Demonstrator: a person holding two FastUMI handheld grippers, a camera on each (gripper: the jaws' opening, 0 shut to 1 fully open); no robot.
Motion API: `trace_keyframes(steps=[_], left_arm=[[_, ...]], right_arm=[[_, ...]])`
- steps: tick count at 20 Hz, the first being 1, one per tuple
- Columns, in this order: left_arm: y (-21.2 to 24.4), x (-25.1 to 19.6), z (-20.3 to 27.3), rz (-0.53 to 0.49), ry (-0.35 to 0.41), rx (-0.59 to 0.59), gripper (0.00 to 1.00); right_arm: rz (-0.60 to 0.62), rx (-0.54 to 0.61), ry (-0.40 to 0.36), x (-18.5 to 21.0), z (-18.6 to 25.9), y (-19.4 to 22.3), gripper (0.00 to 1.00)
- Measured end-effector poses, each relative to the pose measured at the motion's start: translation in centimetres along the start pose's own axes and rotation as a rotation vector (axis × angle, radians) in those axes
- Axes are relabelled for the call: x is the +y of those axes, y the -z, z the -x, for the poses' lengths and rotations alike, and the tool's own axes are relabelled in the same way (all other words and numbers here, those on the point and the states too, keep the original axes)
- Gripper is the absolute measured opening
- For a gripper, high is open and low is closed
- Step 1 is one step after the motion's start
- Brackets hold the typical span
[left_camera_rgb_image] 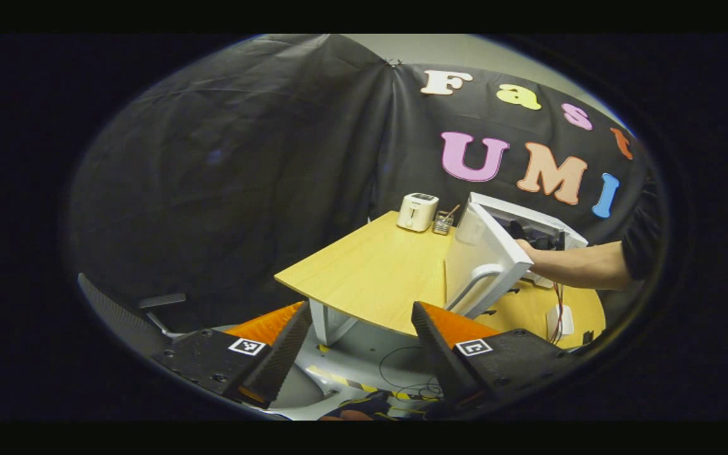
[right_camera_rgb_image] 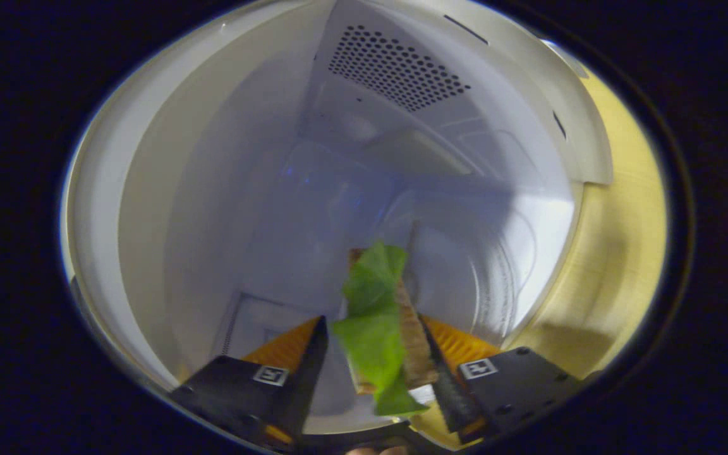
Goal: Open the microwave oven with the left hand, put the food in, and close the microwave oven.
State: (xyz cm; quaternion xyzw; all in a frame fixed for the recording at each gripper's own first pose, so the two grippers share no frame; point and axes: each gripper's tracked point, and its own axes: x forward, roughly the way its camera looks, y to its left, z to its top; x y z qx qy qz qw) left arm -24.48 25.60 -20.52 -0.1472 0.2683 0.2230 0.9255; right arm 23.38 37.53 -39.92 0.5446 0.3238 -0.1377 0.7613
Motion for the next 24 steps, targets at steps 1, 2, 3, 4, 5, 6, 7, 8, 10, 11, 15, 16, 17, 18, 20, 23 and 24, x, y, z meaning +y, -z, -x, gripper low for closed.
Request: trace_keyframes(steps=[1,2,3,4,5,6,7,8,10,11,15,16,17,18,20,23,24], left_arm=[[0.0,-0.1,0.1,-0.003,0.002,-0.001,0.89],[0.0,0.0,0.0,-0.007,0.000,-0.001,0.93],[-0.3,-0.1,-0.1,-0.010,0.001,-0.003,0.89],[-0.3,-0.2,0.0,-0.011,0.004,-0.007,0.89],[-0.4,-0.3,0.1,-0.011,0.006,-0.006,0.89],[-0.2,-0.3,0.1,-0.009,0.008,-0.004,0.93],[-0.1,-0.3,0.2,-0.006,0.010,-0.002,0.93],[-0.1,-0.3,0.2,-0.001,0.014,-0.003,0.93],[-0.2,-0.5,0.1,-0.002,0.022,-0.005,0.89],[-0.3,-0.9,-0.1,-0.006,0.030,-0.006,0.89],[-0.5,-2.1,-0.5,-0.015,0.076,-0.011,0.93],[-0.7,-2.3,-0.7,-0.026,0.083,-0.017,0.94],[-0.9,-2.3,-0.9,-0.033,0.091,-0.023,0.94],[-1.1,-2.7,-1.1,-0.043,0.102,-0.031,0.94],[-1.5,-3.1,-1.7,-0.072,0.125,-0.048,0.94],[-1.5,-3.5,-3.1,-0.101,0.165,-0.048,0.91],[-1.6,-3.9,-3.7,-0.112,0.182,-0.048,0.89]], right_arm=[[0.052,-0.008,0.009,-0.3,0.2,-0.3,0.77],[0.101,-0.019,0.023,-0.5,0.5,-0.6,0.78],[0.143,-0.038,0.031,-0.3,0.9,-0.9,0.79],[0.184,-0.059,0.040,-0.2,0.9,-1.4,0.80],[0.226,-0.087,0.053,-0.2,0.9,-1.7,0.80],[0.277,-0.110,0.069,-0.1,0.7,-2.4,0.80],[0.332,-0.129,0.086,-0.1,0.8,-3.1,0.80],[0.380,-0.143,0.097,-0.2,1.0,-3.7,0.80],[0.456,-0.182,0.109,-0.8,1.6,-5.4,0.80],[0.485,-0.193,0.107,-0.9,2.0,-6.1,0.80],[0.630,-0.192,0.053,-0.9,4.2,-7.0,0.81],[0.672,-0.190,0.028,-0.8,5.1,-7.2,0.81],[0.713,-0.185,-0.001,-0.5,6.1,-7.3,0.81],[0.755,-0.177,-0.029,-0.2,7.1,-7.4,0.81],[0.844,-0.162,-0.101,0.7,9.3,-7.6,0.91],[0.918,-0.185,-0.178,2.3,12.9,-9.2,0.91],[0.930,-0.189,-0.202,2.7,14.3,-9.6,0.91]])
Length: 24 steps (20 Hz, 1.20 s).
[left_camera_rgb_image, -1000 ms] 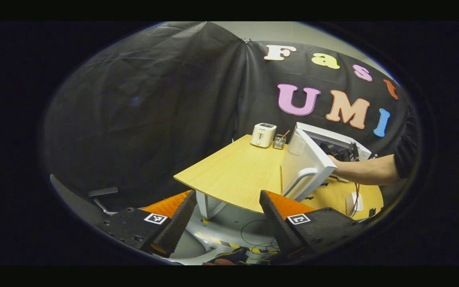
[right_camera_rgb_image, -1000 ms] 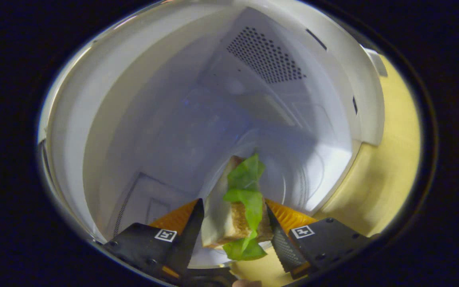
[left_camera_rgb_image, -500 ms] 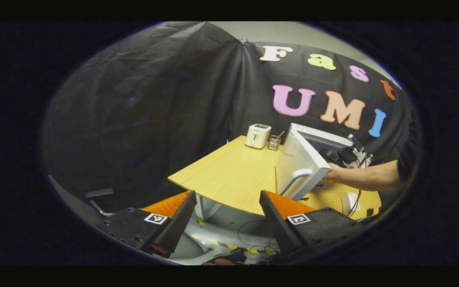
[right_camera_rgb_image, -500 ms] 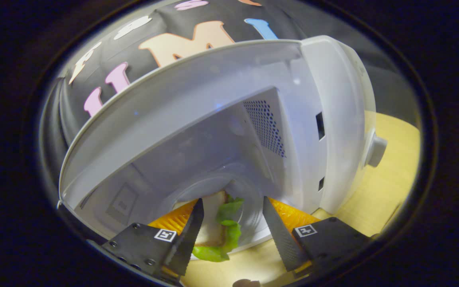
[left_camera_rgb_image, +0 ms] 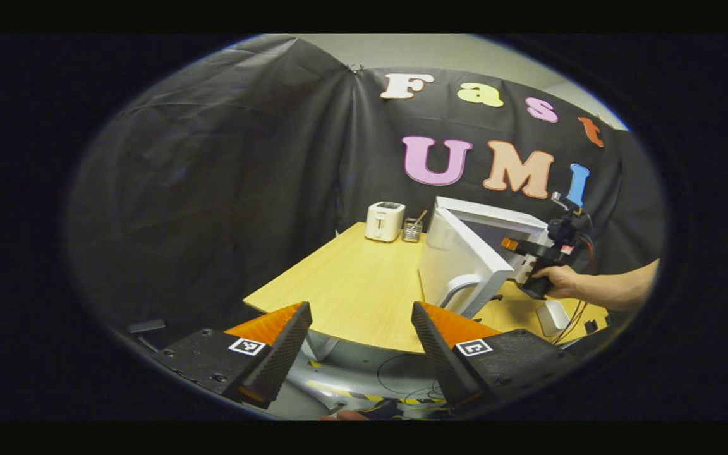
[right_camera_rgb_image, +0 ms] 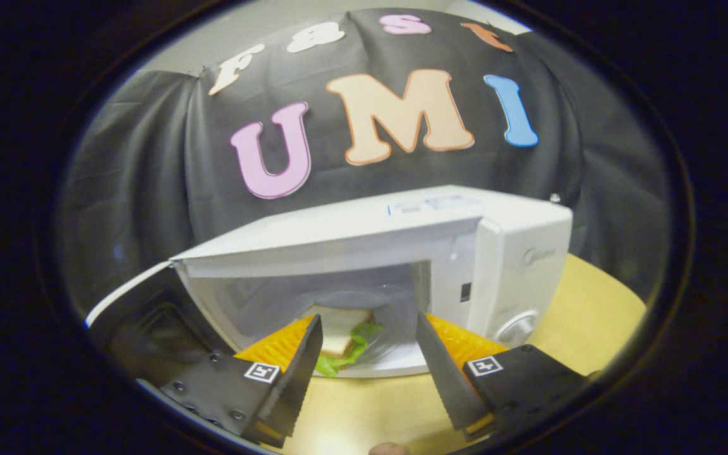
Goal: Open the microwave oven with the left hand, put the food in, and close the microwave oven.
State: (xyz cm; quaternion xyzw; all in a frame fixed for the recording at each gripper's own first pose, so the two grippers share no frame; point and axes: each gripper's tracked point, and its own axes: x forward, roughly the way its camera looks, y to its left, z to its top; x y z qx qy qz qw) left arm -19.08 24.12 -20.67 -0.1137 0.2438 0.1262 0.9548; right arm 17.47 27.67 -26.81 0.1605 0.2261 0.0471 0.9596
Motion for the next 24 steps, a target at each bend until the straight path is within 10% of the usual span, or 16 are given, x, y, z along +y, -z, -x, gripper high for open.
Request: trace_keyframes(steps=[1,10,19,24], left_arm=[[-0.2,-0.4,-0.6,-0.012,0.020,-0.003,0.89],[-0.6,-3.4,-6.6,-0.070,0.198,0.022,0.93],[0.7,-5.5,-9.5,-0.126,0.298,0.069,0.98],[2.3,-8.2,-9.9,-0.139,0.400,0.138,0.48]], right_arm=[[0.015,-0.009,-0.021,0.0,1.2,-0.8,0.81],[0.158,-0.121,-0.106,-2.1,11.7,-9.1,0.93],[0.237,-0.241,-0.032,-6.9,18.5,-16.1,0.86],[0.213,-0.246,0.022,-9.6,20.8,-17.5,0.86]])
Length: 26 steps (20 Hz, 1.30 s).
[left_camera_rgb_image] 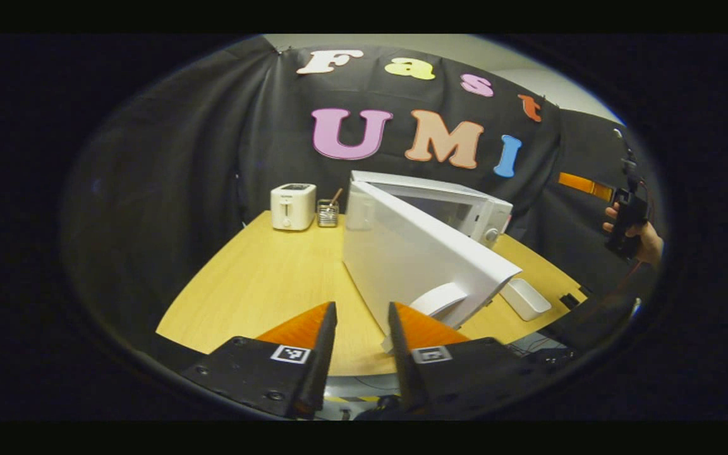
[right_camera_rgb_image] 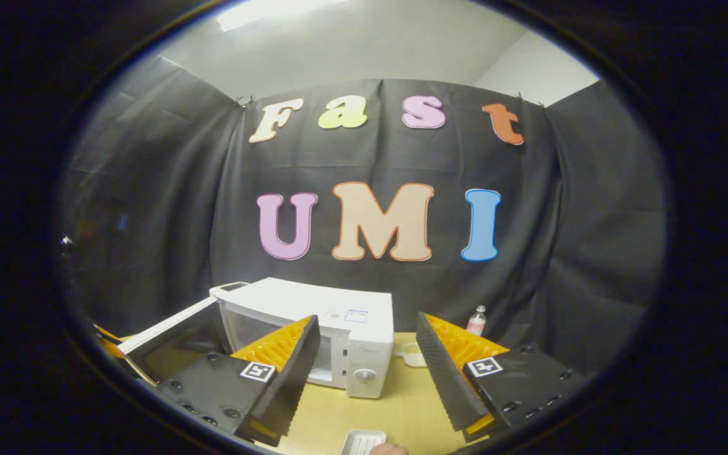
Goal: Open the microwave oven with the left hand, put the food in, and close the microwave oven.
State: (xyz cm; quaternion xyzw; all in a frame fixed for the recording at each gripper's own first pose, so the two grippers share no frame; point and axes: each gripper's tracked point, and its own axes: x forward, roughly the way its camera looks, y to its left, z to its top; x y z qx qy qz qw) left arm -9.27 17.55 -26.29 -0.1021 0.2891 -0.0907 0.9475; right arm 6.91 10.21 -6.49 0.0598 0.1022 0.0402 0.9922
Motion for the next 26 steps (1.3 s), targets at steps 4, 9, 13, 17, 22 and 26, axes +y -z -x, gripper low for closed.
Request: trace_keyframes(steps=[4,9,13,17,22,26], left_arm=[[-0.5,-2.0,-1.5,-0.076,0.031,0.013,0.00],[-1.3,-4.4,-2.7,-0.165,0.055,0.006,0.01],[-1.7,-7.1,-3.5,-0.190,0.110,-0.006,0.00],[-1.2,-9.8,-5.1,-0.155,0.175,-0.003,0.01],[-2.2,-12.8,-8.0,-0.159,0.211,-0.024,0.00],[-3.5,-14.5,-10.3,-0.164,0.223,-0.041,0.00]], right_arm=[[-0.006,0.001,0.023,-1.1,1.4,-0.6,0.86],[-0.032,0.009,0.042,-1.8,2.7,-0.8,0.86],[-0.058,0.025,0.070,-2.6,3.8,-0.5,0.86],[-0.068,0.037,0.083,-3.2,5.3,-0.6,0.86],[-0.031,0.036,0.120,-4.4,7.7,-1.0,0.86],[-0.030,0.039,0.150,-5.4,9.2,-1.3,0.86]])
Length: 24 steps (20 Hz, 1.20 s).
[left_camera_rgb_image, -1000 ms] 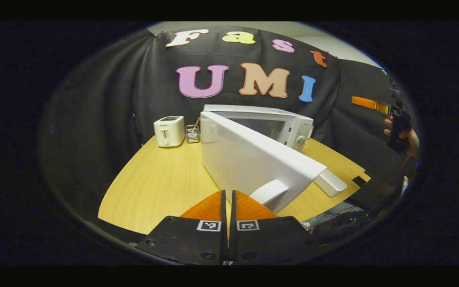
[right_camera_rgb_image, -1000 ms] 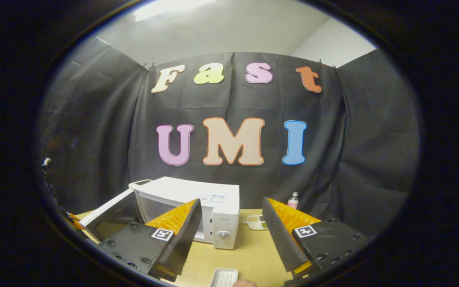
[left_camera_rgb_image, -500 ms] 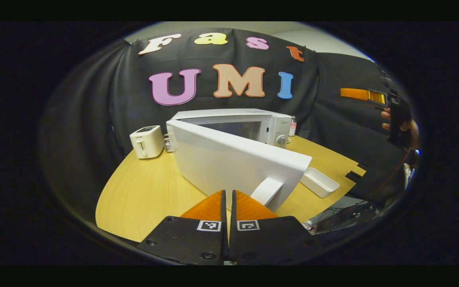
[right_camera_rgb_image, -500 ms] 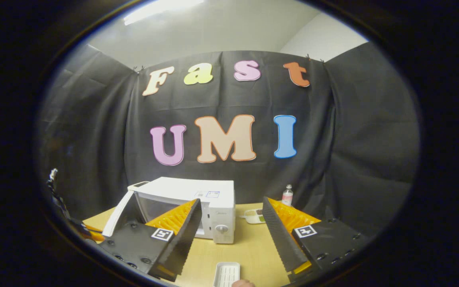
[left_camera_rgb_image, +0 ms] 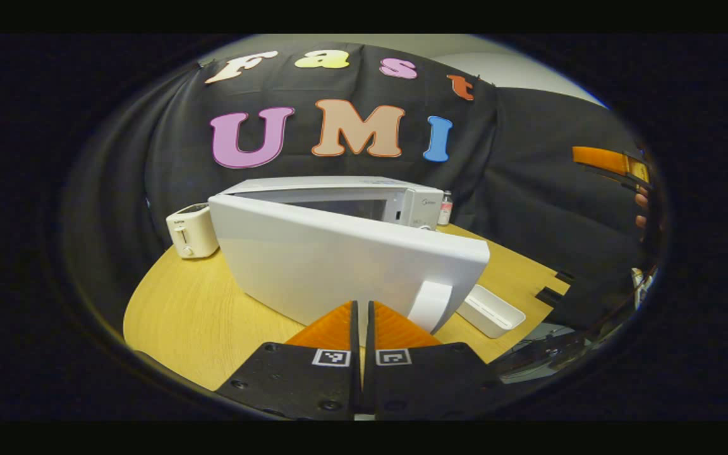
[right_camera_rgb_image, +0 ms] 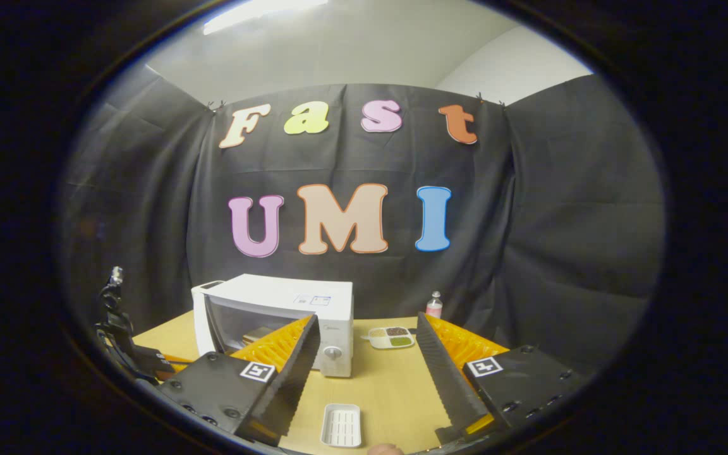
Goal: Open the microwave oven with the left hand, put the food in, and close the microwave oven.
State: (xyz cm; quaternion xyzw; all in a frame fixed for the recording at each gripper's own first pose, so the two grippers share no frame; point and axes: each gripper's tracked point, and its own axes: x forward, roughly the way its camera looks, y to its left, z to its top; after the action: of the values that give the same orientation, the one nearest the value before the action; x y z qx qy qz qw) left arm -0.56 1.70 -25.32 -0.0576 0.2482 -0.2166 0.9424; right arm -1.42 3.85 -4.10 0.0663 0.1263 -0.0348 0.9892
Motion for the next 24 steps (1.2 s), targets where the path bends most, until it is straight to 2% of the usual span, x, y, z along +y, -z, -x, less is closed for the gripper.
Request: trace_keyframes(steps=[5,12,19,24], left_arm=[[-1.7,-1.9,-2.1,-0.044,0.028,-0.030,0.00],[-3.2,-3.7,-5.5,-0.133,0.020,-0.045,0.00],[-4.1,-4.5,-9.5,-0.110,-0.002,-0.035,0.00],[-5.7,-4.3,-12.8,-0.064,-0.048,-0.038,0.00]], right_arm=[[-0.001,0.000,0.021,-1.2,1.3,-0.4,0.86],[-0.014,-0.002,0.027,-2.2,2.0,-0.5,0.86],[-0.033,0.021,0.016,-3.4,1.6,-0.1,0.86],[-0.026,0.033,0.018,-5.2,0.7,0.3,0.86]])
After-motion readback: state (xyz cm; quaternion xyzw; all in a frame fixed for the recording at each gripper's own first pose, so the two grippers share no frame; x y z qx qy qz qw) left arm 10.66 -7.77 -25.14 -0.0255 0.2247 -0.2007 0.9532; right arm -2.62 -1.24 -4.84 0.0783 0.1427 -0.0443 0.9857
